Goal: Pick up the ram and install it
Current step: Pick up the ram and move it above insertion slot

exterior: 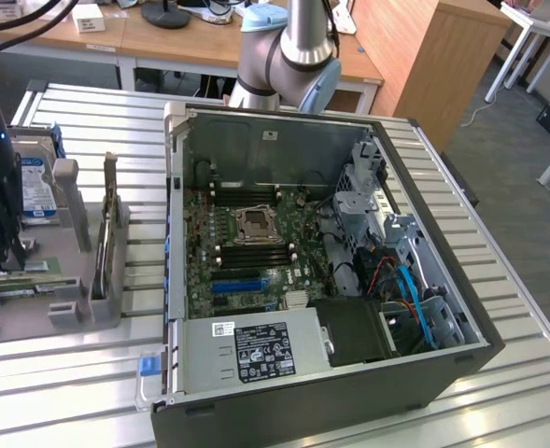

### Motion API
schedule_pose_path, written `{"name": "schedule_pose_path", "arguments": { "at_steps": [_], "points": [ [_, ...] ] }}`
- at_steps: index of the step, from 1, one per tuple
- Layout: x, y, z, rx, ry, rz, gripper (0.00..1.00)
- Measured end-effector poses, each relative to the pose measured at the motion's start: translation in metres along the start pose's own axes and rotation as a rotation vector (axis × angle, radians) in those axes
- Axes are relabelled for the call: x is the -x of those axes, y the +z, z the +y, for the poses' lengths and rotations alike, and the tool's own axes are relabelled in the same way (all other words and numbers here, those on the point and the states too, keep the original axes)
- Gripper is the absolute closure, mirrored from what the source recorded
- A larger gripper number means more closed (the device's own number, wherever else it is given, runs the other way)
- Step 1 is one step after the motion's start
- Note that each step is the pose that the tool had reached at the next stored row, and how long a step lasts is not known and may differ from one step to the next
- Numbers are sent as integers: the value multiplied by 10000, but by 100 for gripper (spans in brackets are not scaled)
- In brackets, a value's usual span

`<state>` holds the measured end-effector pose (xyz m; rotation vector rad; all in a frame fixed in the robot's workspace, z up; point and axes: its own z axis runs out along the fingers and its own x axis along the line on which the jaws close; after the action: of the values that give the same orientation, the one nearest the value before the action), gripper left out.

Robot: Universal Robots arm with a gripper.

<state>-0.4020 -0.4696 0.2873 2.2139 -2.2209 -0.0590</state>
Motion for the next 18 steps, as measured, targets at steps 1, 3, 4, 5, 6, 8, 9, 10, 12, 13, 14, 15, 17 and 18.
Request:
{"name": "schedule_pose_path", "arguments": {
  "at_steps": [1,3,4,5,6,8,9,10,12,13,14,15,17,18],
  "points": [
    [0,-13,0,0,0,0,88],
    [1,-35,-1,0,0,0,88],
    [1,-46,-1,1,0,1,88],
    [1,-54,-1,0,0,0,88],
    [1,-61,-1,-1,0,0,88],
    [2,-79,-2,0,0,0,88],
    [2,-88,-2,0,0,0,88],
    [2,-96,-3,0,0,0,88],
    [3,-110,-4,-1,0,-1,88],
    [3,-116,-5,-1,0,-1,88],
    [3,-123,-6,0,-1,0,88],
    [3,-129,-6,-1,0,0,88],
    [3,-143,-8,-1,0,0,88],
    [4,-150,-9,0,0,0,88]
  ]
}}
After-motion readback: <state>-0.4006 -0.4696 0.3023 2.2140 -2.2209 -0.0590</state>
